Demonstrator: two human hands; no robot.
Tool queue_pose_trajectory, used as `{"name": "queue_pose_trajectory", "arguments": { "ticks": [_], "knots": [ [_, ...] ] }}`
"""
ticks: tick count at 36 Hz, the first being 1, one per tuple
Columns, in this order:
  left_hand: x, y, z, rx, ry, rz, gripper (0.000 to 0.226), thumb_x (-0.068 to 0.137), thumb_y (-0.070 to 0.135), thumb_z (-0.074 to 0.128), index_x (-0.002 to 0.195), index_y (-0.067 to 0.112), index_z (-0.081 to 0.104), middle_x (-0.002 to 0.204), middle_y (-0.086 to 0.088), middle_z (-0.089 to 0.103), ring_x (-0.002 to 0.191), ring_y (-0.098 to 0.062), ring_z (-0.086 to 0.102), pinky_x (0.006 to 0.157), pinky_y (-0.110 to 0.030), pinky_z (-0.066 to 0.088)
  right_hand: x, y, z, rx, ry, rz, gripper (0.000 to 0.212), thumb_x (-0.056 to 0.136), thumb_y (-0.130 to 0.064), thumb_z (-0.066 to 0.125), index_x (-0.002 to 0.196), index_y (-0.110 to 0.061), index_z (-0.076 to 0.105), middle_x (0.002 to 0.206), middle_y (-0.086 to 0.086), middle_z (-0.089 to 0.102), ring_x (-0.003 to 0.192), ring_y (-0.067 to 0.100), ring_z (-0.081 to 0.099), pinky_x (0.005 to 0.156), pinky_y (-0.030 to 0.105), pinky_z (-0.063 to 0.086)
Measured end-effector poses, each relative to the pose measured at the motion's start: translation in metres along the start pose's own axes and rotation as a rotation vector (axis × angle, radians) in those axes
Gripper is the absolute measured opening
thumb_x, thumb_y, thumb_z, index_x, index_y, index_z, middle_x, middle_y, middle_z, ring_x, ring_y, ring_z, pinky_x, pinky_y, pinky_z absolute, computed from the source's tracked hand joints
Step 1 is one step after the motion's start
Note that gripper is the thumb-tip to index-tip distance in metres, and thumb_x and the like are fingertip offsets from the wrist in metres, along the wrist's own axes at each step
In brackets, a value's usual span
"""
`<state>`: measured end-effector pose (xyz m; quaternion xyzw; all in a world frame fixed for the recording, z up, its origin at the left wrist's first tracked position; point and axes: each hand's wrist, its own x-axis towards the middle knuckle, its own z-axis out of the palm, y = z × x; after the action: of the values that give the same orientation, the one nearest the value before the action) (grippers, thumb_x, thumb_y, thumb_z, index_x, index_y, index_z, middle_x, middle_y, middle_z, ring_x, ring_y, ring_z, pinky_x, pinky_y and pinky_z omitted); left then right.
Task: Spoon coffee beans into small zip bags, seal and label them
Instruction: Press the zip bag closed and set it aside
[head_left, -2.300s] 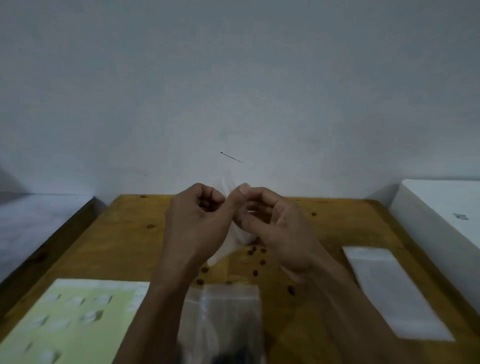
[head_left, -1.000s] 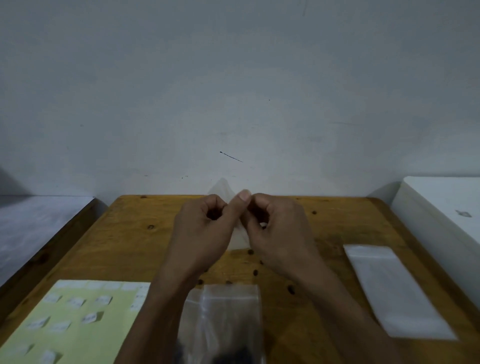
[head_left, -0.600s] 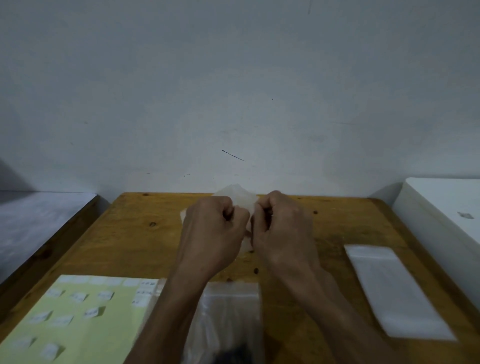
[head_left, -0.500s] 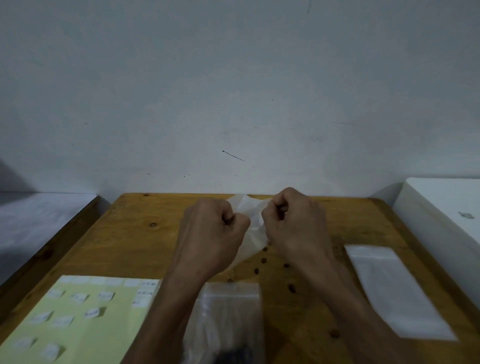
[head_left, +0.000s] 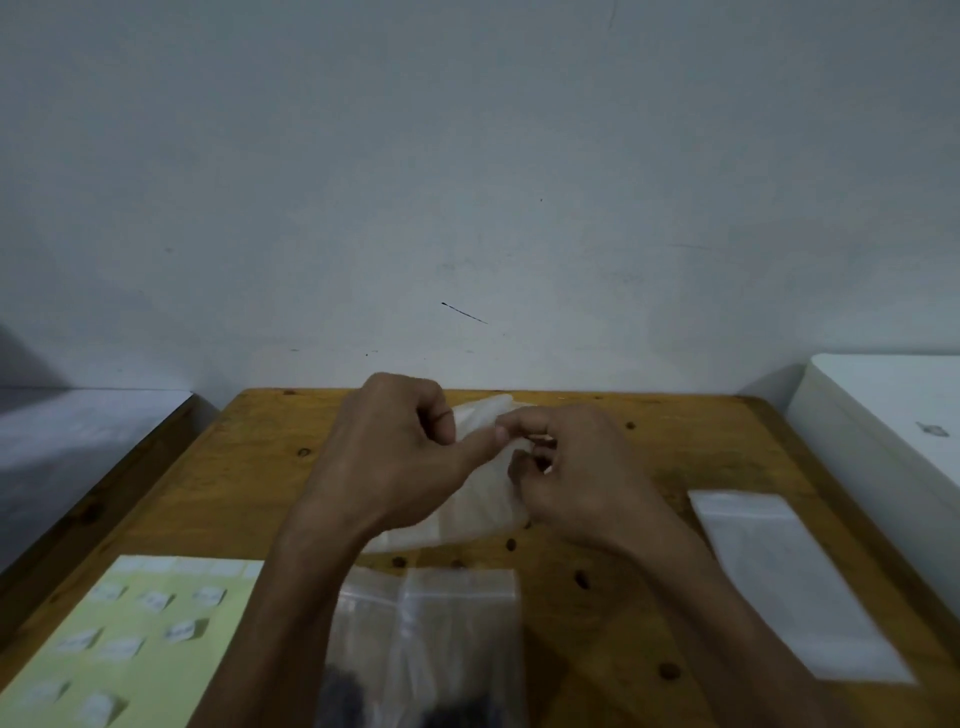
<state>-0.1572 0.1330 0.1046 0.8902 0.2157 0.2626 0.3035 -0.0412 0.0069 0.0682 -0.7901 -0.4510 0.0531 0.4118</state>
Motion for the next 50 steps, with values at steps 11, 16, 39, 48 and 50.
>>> {"name": "queue_pose_trajectory", "arguments": {
  "ticks": [11, 16, 39, 48, 50],
  "knots": [
    [-0.003, -0.012, 0.002, 0.332, -0.424, 0.135, 0.116, 0.053, 0.056, 0.089, 0.148, 0.036, 0.025, 0.132, 0.026, 0.03, 0.122, 0.005, 0.024, 0.117, -0.033, 0.022, 0.0, 0.013, 0.004, 0.436, -0.082, 0.141, 0.033, 0.083, 0.011, 0.066, 0.103, -0.015, 0.072, 0.105, 0.004, 0.07, 0.078, 0.026, 0.074, 0.053, 0.035, 0.061],
    [0.002, -0.022, 0.008, 0.319, -0.364, 0.176, 0.097, 0.053, 0.052, 0.088, 0.136, 0.035, 0.04, 0.118, 0.022, 0.042, 0.112, -0.004, 0.041, 0.103, -0.026, 0.037, 0.0, 0.023, 0.011, 0.329, -0.131, 0.166, 0.041, 0.08, 0.007, 0.073, 0.114, -0.017, 0.072, 0.108, -0.006, 0.067, 0.082, 0.021, 0.071, 0.054, 0.036, 0.062],
    [0.023, -0.081, 0.031, 0.161, -0.306, 0.003, 0.094, 0.05, 0.033, 0.096, 0.129, 0.032, 0.046, 0.113, 0.02, 0.048, 0.106, -0.005, 0.047, 0.076, -0.013, 0.041, 0.001, 0.093, -0.003, 0.074, 0.101, 0.545, 0.036, 0.086, -0.043, 0.074, 0.116, -0.024, 0.069, 0.094, -0.003, 0.075, 0.087, 0.015, 0.07, 0.078, 0.037, 0.059],
    [0.031, -0.092, 0.039, 0.175, -0.335, -0.052, 0.11, 0.053, 0.036, 0.095, 0.145, 0.03, 0.036, 0.117, 0.017, 0.043, 0.109, -0.008, 0.044, 0.081, -0.022, 0.038, 0.011, 0.088, 0.016, 0.452, 0.34, 0.476, 0.012, 0.093, -0.032, 0.068, 0.096, -0.025, 0.077, 0.068, -0.003, 0.073, 0.063, 0.009, 0.068, 0.062, 0.03, 0.058],
    [0.034, -0.094, 0.039, 0.17, -0.343, -0.06, 0.109, 0.052, 0.036, 0.095, 0.144, 0.03, 0.037, 0.116, 0.017, 0.043, 0.109, -0.008, 0.044, 0.083, -0.023, 0.039, 0.009, 0.083, 0.017, 0.284, 0.367, 0.346, 0.013, 0.096, -0.032, 0.063, 0.1, -0.028, 0.075, 0.07, -0.007, 0.072, 0.067, 0.009, 0.068, 0.064, 0.032, 0.06]
  ]
}}
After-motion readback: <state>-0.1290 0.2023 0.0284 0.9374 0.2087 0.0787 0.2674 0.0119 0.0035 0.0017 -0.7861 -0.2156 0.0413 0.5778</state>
